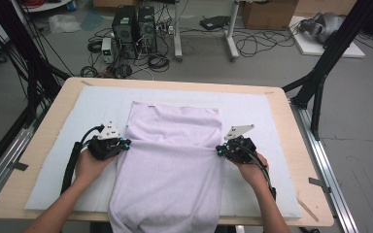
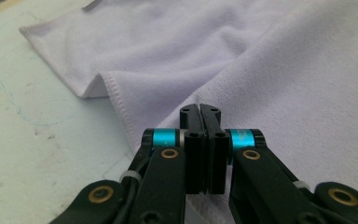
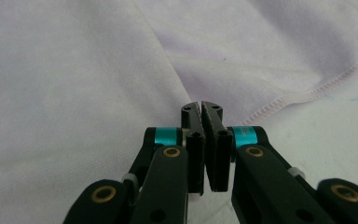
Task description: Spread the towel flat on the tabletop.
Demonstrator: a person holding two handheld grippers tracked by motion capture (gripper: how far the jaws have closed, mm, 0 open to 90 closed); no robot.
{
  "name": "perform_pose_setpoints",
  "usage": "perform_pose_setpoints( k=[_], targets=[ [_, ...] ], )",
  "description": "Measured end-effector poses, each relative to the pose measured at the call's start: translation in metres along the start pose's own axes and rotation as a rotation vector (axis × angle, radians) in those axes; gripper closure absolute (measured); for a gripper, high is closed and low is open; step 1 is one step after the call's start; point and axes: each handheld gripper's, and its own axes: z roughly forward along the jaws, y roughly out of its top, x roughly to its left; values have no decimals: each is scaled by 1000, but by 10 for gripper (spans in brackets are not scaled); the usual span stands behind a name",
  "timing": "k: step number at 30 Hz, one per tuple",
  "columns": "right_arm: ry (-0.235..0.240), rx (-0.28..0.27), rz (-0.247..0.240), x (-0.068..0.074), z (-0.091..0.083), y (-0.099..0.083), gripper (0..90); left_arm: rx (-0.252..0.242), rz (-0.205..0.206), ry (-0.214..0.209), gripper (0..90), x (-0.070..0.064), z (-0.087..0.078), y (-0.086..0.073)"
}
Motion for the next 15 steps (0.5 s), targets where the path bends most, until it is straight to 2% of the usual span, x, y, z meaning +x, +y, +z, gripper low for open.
perform_pose_setpoints(
  k=[3, 5, 7, 8, 11, 14, 15],
  targets=[
    [9, 7, 16, -2, 6, -2, 847, 22, -18, -13, 861, 3, 2, -2],
    [29, -17, 21, 0, 2, -2, 777, 7, -25, -27, 772, 3, -3, -2],
    [33, -50, 17, 4, -7, 0, 713, -8, -12, -42, 721, 0, -12, -2],
    [43, -63, 16, 7, -11, 0, 672, -11, -2, -45, 697, -2, -16, -3],
    [62, -102, -4, 20, -23, -3, 635, -5, 21, -81, 646, -11, -31, -9],
    [114, -139, -14, 38, -31, -13, 611, -6, 32, -127, 612, -23, -41, -20],
    [137, -146, -14, 45, -32, -17, 599, -1, 50, -140, 603, -27, -45, -23]
  ],
)
